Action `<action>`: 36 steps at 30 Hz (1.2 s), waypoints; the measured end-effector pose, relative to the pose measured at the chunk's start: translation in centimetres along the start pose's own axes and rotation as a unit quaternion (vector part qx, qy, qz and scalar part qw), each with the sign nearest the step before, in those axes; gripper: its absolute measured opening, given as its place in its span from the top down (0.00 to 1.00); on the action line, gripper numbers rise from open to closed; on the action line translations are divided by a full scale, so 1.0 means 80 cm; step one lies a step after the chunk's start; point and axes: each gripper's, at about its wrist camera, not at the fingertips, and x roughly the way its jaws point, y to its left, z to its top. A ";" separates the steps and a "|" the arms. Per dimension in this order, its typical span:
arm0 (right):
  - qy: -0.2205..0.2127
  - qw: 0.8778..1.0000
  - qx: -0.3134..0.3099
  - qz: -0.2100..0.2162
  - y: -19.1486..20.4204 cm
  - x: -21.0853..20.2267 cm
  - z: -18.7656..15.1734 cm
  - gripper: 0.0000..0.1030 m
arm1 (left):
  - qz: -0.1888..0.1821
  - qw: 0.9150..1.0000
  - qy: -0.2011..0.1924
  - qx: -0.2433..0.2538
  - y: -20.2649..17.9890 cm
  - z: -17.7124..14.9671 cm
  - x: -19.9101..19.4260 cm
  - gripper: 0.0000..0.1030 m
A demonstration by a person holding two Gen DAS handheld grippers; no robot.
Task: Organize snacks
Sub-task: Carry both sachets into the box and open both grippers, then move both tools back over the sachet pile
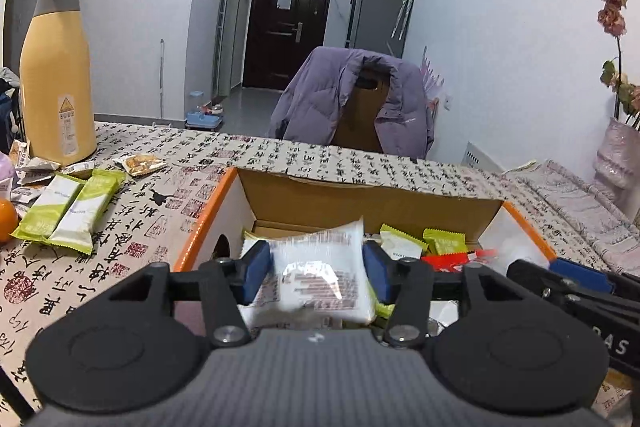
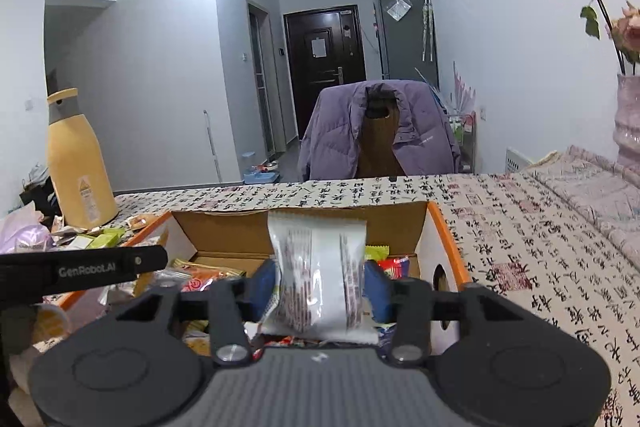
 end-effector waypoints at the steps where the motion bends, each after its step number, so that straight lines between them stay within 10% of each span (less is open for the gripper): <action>1: -0.003 1.000 0.005 0.004 -0.003 -0.002 0.000 0.29 | -0.002 1.000 -0.005 -0.003 0.002 0.000 -0.003 0.26; 6: -0.024 1.000 0.012 0.011 -0.005 -0.020 0.003 0.00 | -0.002 0.999 -0.052 -0.015 0.004 0.000 -0.024 0.00; 25: -0.061 0.998 0.006 -0.008 -0.004 -0.079 0.032 0.00 | -0.016 0.997 -0.073 -0.027 -0.010 0.024 -0.092 0.00; 36: -0.027 0.999 -0.016 -0.017 -0.005 -0.141 -0.011 0.00 | -0.030 0.999 -0.034 -0.011 0.003 -0.039 -0.147 0.00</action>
